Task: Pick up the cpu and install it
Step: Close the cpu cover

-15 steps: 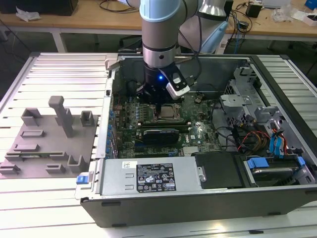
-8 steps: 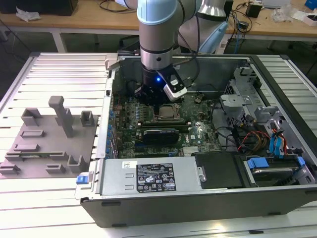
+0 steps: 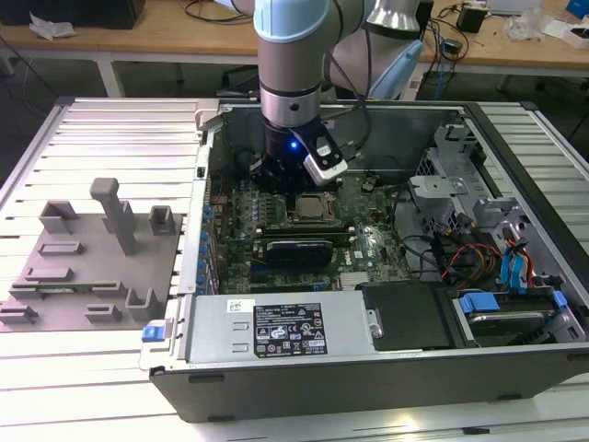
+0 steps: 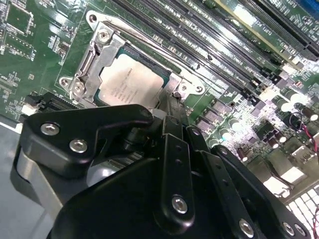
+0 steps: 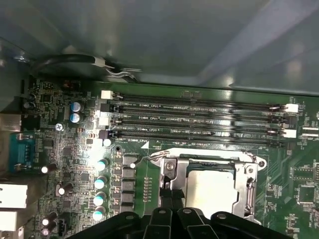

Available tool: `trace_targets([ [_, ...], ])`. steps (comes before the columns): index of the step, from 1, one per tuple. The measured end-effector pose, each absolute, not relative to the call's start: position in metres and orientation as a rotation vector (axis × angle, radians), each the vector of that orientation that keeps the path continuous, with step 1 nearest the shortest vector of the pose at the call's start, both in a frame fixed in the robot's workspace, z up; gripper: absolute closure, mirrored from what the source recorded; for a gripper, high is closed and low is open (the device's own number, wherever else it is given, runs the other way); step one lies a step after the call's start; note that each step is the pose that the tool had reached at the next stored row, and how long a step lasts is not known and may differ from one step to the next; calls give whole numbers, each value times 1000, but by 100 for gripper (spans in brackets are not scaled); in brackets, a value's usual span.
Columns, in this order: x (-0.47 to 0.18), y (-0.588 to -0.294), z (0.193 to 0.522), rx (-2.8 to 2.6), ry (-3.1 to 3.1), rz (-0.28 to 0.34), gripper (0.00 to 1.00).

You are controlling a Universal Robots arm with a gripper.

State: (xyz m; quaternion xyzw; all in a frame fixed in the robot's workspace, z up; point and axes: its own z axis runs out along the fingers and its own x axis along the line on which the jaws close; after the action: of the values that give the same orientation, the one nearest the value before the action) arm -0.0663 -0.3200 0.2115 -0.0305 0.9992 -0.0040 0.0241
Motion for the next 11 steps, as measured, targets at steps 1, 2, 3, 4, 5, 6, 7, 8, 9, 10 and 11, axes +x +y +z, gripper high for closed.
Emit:
trace_targets([
  [1, -66, -320, 214, -94, 3092, -13, 89],
  [2, -66, -320, 216, -94, 3092, -13, 89],
  [3, -66, -320, 218, -94, 3092, -13, 89],
  [4, -66, -320, 220, -94, 3092, -13, 89],
  [5, -66, -320, 221, -95, 3092, -13, 89],
  [6, -66, -320, 221, -94, 3092, -12, 89],
  [7, -66, -320, 221, -95, 3092, -12, 89],
  [8, -65, -320, 222, -95, 3092, -13, 89],
  [9, -63, -320, 222, -94, 3092, -13, 89],
  [10, -60, -320, 222, -94, 3092, -13, 89],
  [11, -57, -320, 222, -94, 3092, -13, 89],
])
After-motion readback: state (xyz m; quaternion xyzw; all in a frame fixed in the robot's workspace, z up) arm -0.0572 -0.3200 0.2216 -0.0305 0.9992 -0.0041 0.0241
